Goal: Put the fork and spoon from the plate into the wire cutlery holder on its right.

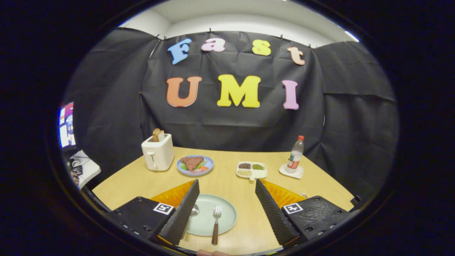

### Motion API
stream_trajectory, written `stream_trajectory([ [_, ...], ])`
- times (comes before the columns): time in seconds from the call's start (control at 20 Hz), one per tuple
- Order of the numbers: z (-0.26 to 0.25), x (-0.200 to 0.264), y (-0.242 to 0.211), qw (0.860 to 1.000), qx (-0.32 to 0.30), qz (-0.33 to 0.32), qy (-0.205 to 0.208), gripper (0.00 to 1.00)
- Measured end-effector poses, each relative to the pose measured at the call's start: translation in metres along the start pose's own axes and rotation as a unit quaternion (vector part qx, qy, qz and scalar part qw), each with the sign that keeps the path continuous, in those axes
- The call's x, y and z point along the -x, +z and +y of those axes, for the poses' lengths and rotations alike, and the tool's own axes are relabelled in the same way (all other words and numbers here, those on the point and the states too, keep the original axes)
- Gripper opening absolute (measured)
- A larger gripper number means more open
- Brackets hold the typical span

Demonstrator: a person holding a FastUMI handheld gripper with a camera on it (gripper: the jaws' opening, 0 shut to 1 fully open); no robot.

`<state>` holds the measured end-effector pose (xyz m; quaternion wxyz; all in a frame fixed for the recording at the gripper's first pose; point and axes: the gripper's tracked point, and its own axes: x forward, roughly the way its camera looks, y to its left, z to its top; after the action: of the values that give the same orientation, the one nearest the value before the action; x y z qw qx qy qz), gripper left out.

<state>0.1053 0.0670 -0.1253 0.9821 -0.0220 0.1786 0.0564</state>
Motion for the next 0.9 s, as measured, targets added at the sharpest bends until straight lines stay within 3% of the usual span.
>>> stream_trajectory([
  [0.3,0.014,-0.048,-0.069,0.992,-0.006,0.128,0.007,0.95],
  [0.5,0.014,-0.064,-0.111,0.974,-0.017,0.228,-0.006,0.95],
  [0.9,0.025,-0.068,-0.141,0.94,0.022,0.341,0.0,0.95],
])
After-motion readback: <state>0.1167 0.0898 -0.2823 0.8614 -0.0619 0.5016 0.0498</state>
